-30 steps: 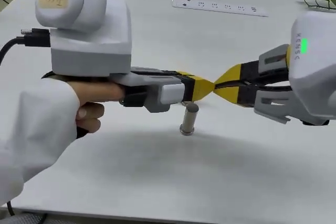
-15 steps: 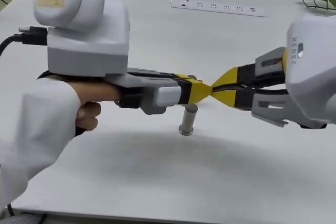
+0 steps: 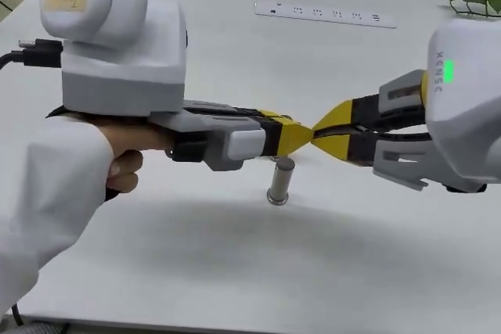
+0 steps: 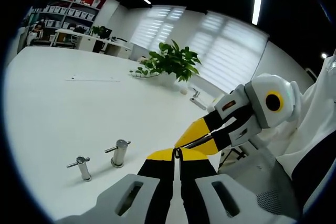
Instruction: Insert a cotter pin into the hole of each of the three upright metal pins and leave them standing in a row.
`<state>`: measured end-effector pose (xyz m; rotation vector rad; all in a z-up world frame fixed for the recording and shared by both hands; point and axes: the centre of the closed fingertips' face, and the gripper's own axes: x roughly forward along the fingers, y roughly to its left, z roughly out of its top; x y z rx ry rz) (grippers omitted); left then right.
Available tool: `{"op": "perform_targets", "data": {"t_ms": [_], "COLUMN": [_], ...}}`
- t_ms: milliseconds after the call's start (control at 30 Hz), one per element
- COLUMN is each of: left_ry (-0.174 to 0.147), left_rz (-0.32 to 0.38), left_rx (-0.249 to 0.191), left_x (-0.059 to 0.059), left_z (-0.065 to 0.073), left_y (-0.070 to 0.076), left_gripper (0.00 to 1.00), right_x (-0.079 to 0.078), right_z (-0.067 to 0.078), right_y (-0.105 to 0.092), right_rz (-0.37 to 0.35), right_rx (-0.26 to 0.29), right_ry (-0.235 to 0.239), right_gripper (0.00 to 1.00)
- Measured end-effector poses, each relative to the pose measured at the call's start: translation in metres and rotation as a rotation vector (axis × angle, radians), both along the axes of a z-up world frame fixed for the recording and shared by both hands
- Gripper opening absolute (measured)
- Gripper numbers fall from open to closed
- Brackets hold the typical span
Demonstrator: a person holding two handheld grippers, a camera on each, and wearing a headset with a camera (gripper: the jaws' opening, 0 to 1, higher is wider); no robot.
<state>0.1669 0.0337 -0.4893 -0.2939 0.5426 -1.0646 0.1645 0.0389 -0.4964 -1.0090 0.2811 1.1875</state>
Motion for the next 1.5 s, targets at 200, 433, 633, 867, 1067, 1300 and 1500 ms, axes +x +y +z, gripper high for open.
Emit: {"op": "perform_targets", "data": {"t_ms": [200,433,633,867,1067,1300,1500], "left_ry": [-0.035,-0.086,-0.220,-0.325,-0.343,-0.341,-0.329], "left_rz": [-0.022,-0.044,-0.110,-0.181,-0.211,-0.226,-0.255], "left_rx": [0.037,0.062,0.116,0.152,0.148,0.155,0.174], "left_x": [-0.004,-0.005,-0.010,-0.013,-0.017,-0.022,-0.025], "left_z": [-0.003,-0.003,0.000,0.002,0.003,0.001,-0.005], "left_y": [-0.001,0.001,0.002,0.001,0.000,-0.001,0.001], "left_gripper": [0.00,0.00,0.00,0.00,0.00,0.00,0.00], "right_x": [-0.001,0.000,-0.002,-0.007,-0.018,-0.024,-0.027], "right_z": [-0.006,-0.010,-0.014,-0.019,-0.022,-0.024,-0.024], "right_y": [0.000,-0.005,-0.008,-0.008,-0.003,0.000,-0.004], "right_rz": [-0.002,-0.036,-0.095,-0.118,-0.100,-0.092,-0.069], "right_rx": [-0.006,0.003,0.084,0.155,0.168,0.176,0.167], "right_ry": [0.033,0.065,0.225,0.399,0.456,0.480,0.506], "right_gripper": [0.00,0.05,0.11,0.12,0.01,0.00,0.00]}}
